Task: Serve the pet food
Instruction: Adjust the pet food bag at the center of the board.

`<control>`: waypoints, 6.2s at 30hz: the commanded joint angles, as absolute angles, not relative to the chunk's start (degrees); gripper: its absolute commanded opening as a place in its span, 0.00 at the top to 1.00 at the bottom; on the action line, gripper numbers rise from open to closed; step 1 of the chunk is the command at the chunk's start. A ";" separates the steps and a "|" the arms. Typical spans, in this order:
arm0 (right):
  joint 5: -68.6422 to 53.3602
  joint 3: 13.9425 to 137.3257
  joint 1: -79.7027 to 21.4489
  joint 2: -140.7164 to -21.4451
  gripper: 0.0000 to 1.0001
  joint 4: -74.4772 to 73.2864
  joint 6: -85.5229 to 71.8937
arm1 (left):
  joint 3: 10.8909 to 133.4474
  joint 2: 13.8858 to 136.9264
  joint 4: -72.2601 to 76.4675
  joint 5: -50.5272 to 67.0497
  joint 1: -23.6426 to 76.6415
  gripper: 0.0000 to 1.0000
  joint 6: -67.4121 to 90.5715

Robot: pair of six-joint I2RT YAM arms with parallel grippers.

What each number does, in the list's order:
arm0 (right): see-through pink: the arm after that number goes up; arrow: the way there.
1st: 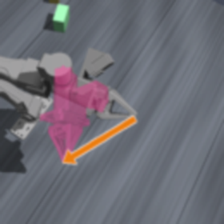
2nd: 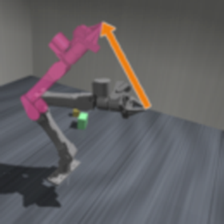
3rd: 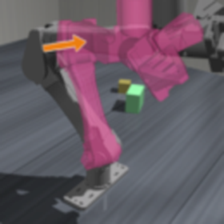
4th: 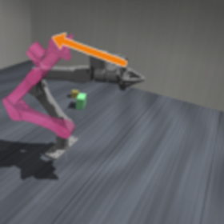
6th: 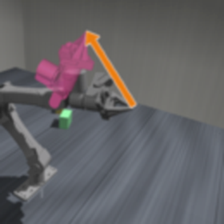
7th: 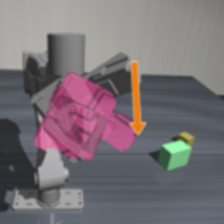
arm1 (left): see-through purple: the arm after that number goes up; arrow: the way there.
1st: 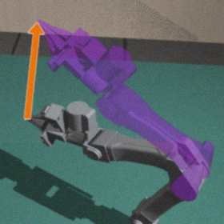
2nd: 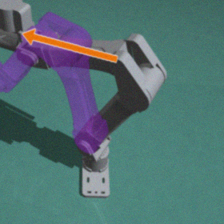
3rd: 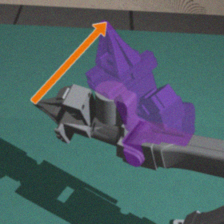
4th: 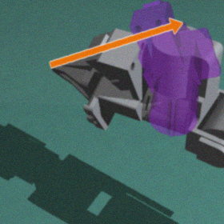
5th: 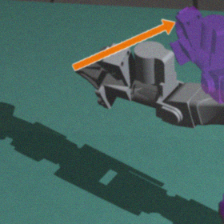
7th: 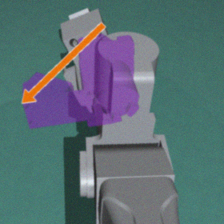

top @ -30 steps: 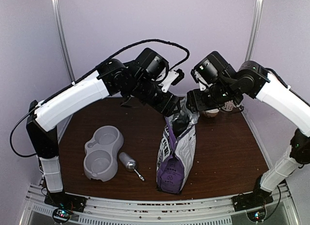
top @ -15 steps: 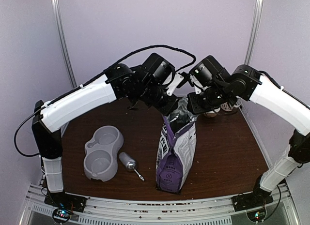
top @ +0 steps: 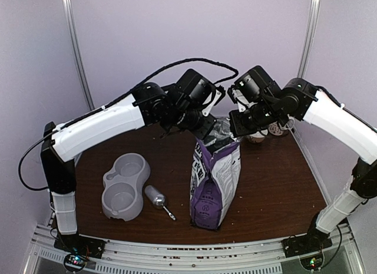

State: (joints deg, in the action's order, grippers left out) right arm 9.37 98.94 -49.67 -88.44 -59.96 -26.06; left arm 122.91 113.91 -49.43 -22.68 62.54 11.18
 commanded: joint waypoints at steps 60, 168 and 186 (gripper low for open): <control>3.98 105.04 -47.72 -88.81 0.98 -61.50 -23.30 | 119.05 102.70 -56.03 -11.92 61.08 0.64 15.94; 17.94 98.64 -57.84 -80.53 0.73 -75.38 -37.95 | 131.92 108.36 -83.57 -15.29 63.11 1.00 34.02; 8.12 99.39 -51.96 -80.32 0.08 -62.78 -19.19 | 117.23 100.46 -62.61 -7.47 63.28 0.98 31.05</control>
